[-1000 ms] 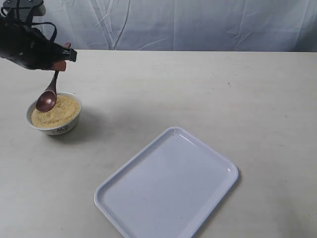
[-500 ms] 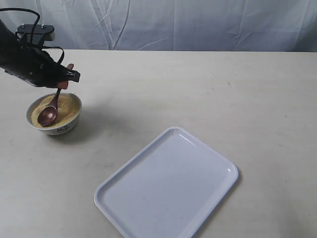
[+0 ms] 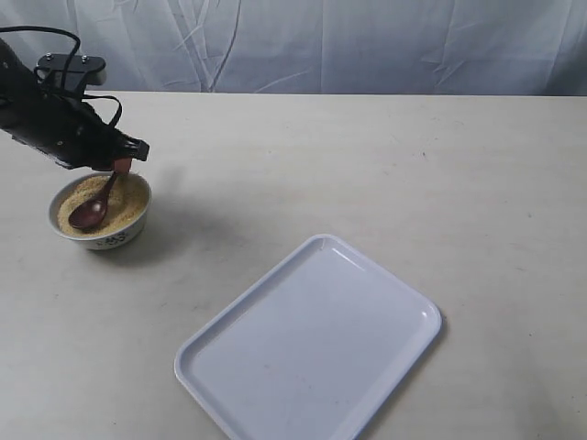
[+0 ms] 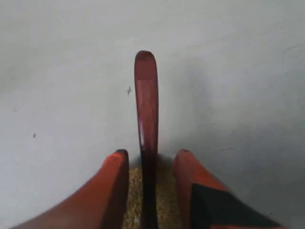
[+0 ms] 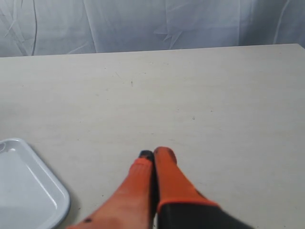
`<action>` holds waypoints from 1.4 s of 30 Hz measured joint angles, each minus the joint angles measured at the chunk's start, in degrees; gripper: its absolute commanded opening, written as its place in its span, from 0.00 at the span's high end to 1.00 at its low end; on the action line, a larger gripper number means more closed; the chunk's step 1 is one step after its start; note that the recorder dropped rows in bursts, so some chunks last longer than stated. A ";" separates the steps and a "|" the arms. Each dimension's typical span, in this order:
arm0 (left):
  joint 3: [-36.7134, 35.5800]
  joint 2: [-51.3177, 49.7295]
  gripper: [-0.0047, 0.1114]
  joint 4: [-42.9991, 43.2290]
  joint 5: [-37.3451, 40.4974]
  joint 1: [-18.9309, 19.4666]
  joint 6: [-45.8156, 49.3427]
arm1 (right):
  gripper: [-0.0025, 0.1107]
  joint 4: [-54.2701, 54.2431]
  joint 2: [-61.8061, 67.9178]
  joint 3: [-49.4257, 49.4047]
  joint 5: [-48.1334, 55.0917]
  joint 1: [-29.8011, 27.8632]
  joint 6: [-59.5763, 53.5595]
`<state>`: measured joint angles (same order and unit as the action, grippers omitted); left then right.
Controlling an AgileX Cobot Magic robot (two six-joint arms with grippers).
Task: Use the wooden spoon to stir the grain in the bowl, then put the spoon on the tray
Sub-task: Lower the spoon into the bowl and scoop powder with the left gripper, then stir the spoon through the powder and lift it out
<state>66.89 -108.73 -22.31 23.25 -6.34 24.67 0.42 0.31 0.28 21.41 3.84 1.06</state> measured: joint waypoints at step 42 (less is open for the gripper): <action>29.34 -20.85 0.50 -34.26 36.68 15.45 30.64 | 0.98 0.00 0.00 0.00 0.00 0.00 0.00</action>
<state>96.23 -129.57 -56.57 59.93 9.12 55.31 0.42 0.31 0.28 21.41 3.84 1.06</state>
